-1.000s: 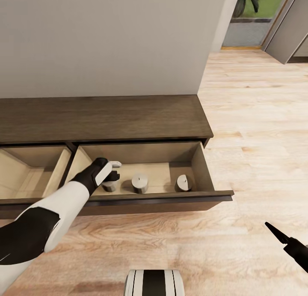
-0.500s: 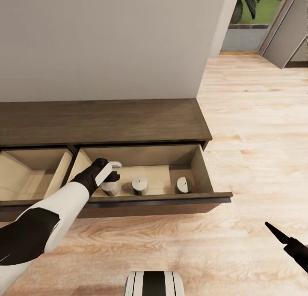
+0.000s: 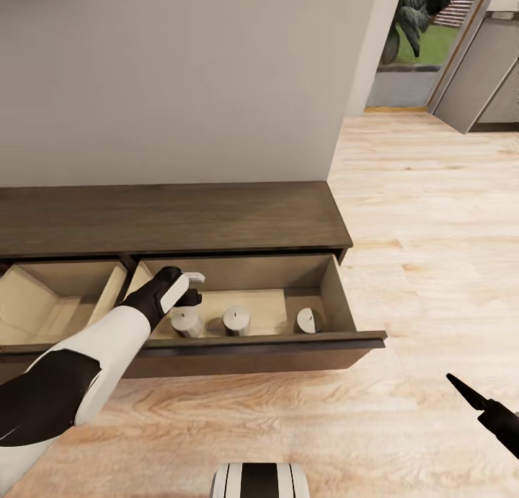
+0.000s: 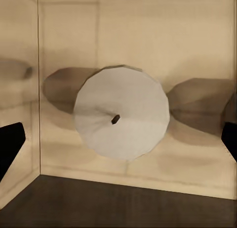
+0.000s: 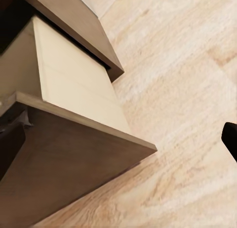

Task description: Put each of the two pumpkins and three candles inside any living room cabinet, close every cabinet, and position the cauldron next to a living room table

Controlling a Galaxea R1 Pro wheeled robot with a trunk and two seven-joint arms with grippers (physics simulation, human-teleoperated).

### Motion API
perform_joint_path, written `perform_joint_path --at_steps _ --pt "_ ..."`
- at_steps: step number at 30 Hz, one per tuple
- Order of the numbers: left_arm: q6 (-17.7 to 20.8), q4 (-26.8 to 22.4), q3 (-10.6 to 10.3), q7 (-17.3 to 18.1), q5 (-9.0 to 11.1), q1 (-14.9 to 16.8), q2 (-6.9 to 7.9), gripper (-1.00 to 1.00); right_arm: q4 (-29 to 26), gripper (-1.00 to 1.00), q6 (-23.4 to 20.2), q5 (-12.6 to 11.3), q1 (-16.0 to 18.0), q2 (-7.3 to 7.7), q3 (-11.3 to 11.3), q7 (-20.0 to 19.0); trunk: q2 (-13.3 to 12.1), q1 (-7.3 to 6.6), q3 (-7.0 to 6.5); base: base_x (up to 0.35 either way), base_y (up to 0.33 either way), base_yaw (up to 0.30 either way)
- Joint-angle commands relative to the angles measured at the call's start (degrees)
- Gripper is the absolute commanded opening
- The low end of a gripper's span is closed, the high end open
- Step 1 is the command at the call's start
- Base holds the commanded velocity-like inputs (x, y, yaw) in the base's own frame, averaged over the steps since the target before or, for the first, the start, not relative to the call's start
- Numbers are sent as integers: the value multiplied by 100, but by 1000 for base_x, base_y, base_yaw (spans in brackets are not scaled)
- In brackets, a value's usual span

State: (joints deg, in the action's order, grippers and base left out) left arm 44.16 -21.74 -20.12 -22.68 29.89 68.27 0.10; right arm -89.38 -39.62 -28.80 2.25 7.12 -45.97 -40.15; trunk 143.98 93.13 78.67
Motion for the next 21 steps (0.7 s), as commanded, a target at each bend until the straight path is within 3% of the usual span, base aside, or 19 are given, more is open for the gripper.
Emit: perform_joint_path --at_steps 1,15,21 --pt "22 -5 -18 -40 71 2 4 100 0 100 -37 -21 4 0 -8 -10 0 -3 -19 0 0 0" --pt "112 55 25 -9 122 -82 8 100 0 100 -37 -21 4 0 -8 -10 -19 -39 -329 0 0 0" --pt "129 23 26 -18 134 -229 -19 100 0 100 -37 -17 4 0 -8 -10 -27 -55 -462 -104 0 0"
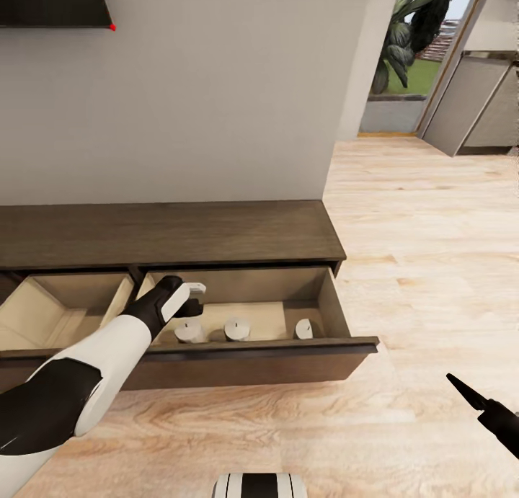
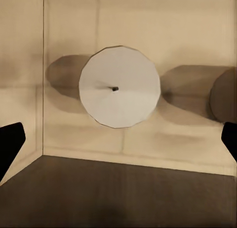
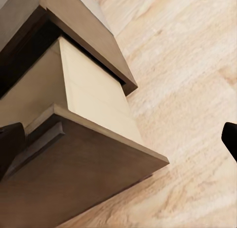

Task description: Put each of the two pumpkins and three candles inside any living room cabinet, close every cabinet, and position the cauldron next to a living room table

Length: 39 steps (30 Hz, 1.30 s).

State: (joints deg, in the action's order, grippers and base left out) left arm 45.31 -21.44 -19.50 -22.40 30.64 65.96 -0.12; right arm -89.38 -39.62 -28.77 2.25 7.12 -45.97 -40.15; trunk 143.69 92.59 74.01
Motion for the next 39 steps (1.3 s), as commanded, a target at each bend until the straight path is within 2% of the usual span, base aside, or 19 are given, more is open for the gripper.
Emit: perform_joint_path --at_steps 1,11,15,17,23,25,28,32,35,39 --pt "16 -13 -37 -48 60 -12 1 100 0 100 -37 -19 4 0 -8 -10 0 -4 -19 -50 0 0" --pt "-8 -94 -54 -52 51 -104 -20 100 2 100 -37 -14 4 0 7 -10 -13 -30 -240 -12 0 0" --pt "41 -353 -53 -63 48 -145 -19 100 5 100 -37 -14 4 0 9 -10 -19 -40 -329 0 0 0" --pt "264 -789 -44 -80 44 -319 -13 100 7 100 -37 -14 4 0 12 -10 -21 -45 -373 0 0 0" --pt "1345 -2834 -24 -145 10 -1135 28 100 3 100 -37 -14 4 0 25 -10 -29 -61 -506 0 0 0" --pt "1469 -3318 -22 -226 -2 -1344 34 100 4 100 -37 -14 4 -4 30 -10 -32 -66 -550 0 0 0" --pt "1469 -3869 -20 -425 -4 -1600 40 100 7 100 -37 -14 4 -7 39 -10 -36 -74 -617 0 0 0" --pt "1469 -4386 -21 -512 0 -1849 42 100 8 100 -37 -13 4 -8 43 -10 -41 -84 -706 0 0 0" --pt "1469 -5318 -20 -548 -8 -2292 45 100 8 100 -37 -8 4 -9 44 -10 -45 -92 -772 0 0 0" --pt "1469 -6071 -27 -559 -7 -2784 46 100 8 100 -39 8 6 -9 54 -10 -202 -177 -844 0 0 0"
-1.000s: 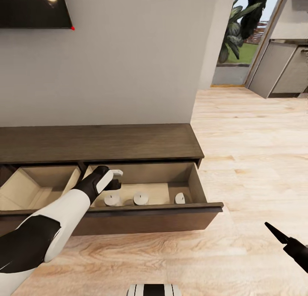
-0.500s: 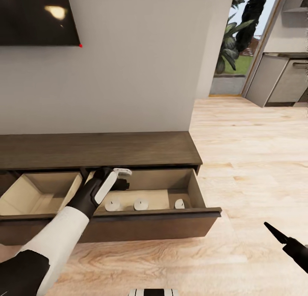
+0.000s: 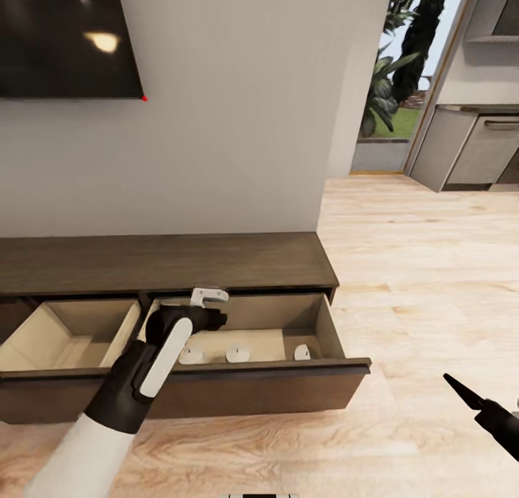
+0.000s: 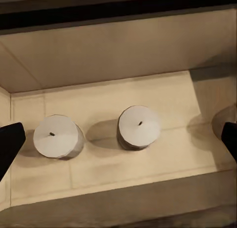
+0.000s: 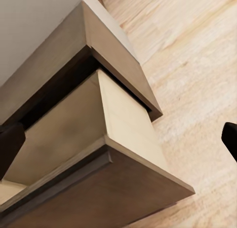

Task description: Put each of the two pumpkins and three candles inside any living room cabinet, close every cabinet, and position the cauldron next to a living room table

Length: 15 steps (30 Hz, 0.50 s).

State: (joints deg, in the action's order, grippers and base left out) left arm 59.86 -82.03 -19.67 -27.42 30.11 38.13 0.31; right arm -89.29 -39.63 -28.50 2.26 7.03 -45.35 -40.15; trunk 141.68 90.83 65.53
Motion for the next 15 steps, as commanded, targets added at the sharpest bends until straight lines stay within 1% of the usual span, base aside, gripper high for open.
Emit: perform_joint_path --at_steps 1,4,7,10,15 --pt "14 -226 -13 -58 53 -187 4 100 -1 100 -39 -13 5 0 -3 -10 -40 -24 -14 0 0 0" --pt "14 -583 -22 -59 55 -480 1 100 4 100 -39 -4 9 -5 4 -10 -160 -89 -68 0 0 0" --pt "14 -780 -23 -60 49 -644 3 100 3 100 -37 4 10 -21 12 -10 -280 -155 -122 0 0 0" --pt "14 -884 -25 -61 48 -753 4 100 1 100 -38 14 11 -38 46 -10 -401 -221 -175 0 0 0" --pt "14 -928 -26 -61 48 -798 -2 100 0 100 -50 24 10 -18 123 -3 -601 -331 -265 0 0 0"
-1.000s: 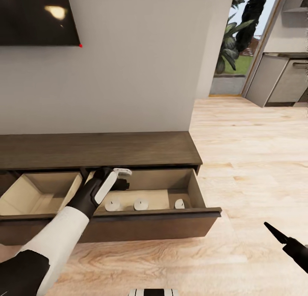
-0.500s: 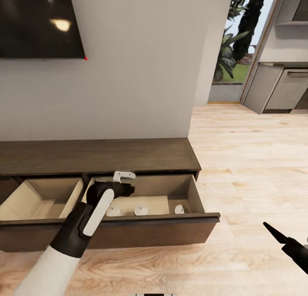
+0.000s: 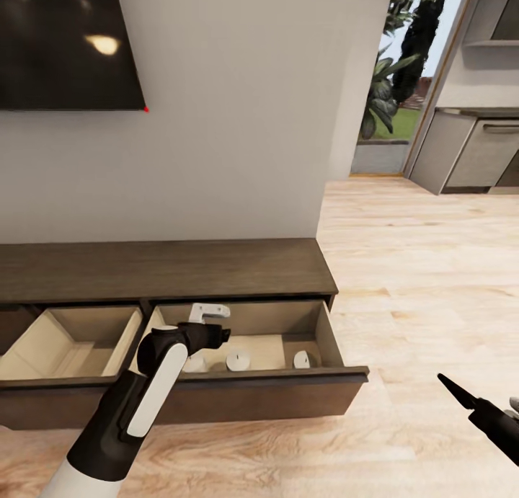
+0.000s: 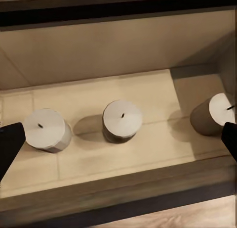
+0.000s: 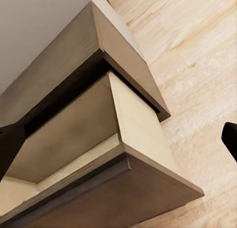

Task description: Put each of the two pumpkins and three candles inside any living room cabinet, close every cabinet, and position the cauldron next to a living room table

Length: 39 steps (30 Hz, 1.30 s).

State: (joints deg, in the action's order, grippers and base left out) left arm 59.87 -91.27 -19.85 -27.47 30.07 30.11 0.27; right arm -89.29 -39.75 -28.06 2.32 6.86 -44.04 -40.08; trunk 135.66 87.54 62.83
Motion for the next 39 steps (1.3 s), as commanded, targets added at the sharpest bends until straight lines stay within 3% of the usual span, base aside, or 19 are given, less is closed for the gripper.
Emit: perform_joint_path --at_steps 1,13,14,21,31,39 --pt "13 -8 -7 -56 55 1 2 100 -1 100 -39 -19 5 -1 -2 -10 -40 -24 -14 0 0 0" --pt "13 -13 7 -56 52 -5 0 100 -15 100 -122 -90 5 -49 41 -10 -521 -287 -229 0 0 0" --pt "13 -13 19 -56 52 -5 0 100 -17 100 -225 -93 5 -48 168 -10 -561 -309 -247 0 0 0" --pt "13 -13 20 -56 49 -5 0 100 -25 100 -258 -94 5 -55 285 -9 -842 -463 -373 -24 0 0" --pt "13 -13 6 -116 44 -5 0 100 -13 100 -228 -33 5 -61 307 24 -1243 -682 -552 -276 0 0" --pt "13 -13 -1 -575 44 -5 -1 100 -4 100 -209 -3 5 -62 473 69 -1564 -858 -696 -341 0 0"
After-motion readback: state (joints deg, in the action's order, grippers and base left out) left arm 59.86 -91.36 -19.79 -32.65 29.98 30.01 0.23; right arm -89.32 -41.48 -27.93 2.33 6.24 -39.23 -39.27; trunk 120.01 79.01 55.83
